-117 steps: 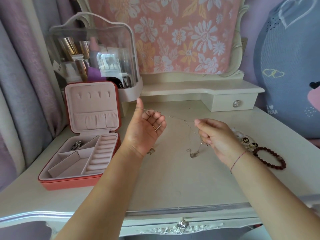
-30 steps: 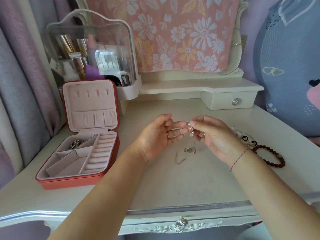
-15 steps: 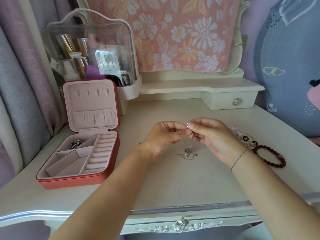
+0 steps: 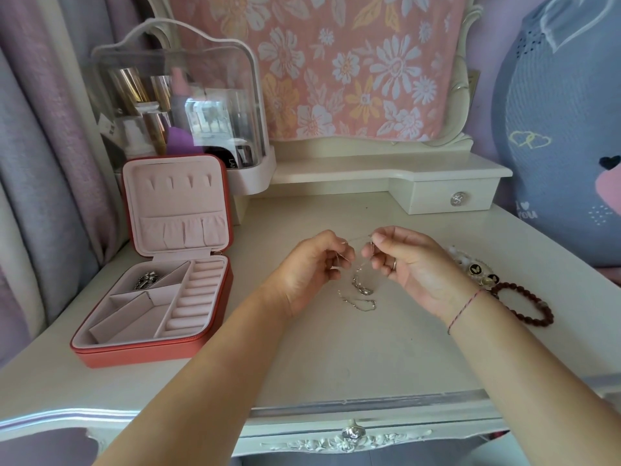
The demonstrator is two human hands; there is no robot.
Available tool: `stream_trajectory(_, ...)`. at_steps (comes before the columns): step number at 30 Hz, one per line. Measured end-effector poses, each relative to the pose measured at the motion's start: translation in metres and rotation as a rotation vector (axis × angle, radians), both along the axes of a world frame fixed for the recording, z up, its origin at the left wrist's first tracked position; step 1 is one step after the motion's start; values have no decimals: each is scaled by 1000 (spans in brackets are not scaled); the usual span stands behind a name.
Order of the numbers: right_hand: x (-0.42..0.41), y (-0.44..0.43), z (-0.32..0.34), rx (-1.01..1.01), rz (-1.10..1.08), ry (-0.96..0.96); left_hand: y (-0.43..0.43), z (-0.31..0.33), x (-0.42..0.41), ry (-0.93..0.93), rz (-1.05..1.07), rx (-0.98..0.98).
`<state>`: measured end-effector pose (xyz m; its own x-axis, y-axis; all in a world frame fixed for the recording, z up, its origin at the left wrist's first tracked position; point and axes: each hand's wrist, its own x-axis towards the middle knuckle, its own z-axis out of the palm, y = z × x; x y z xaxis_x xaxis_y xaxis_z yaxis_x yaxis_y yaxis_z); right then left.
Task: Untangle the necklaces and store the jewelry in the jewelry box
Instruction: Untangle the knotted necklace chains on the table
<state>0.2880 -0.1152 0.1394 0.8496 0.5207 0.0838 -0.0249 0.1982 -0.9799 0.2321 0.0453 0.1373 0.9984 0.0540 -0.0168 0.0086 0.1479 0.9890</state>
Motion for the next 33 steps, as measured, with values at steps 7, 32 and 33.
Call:
stream_trajectory(7, -1, -2, 4, 22, -43, 40, 9, 7, -1, 13, 24, -445)
stream_trajectory(32, 3, -9, 0, 3, -12, 95, 12, 11, -7, -115, 49, -435)
stream_trajectory(33, 3, -9, 0, -8, -13, 95, 12, 11, -7, -124, 42, -435)
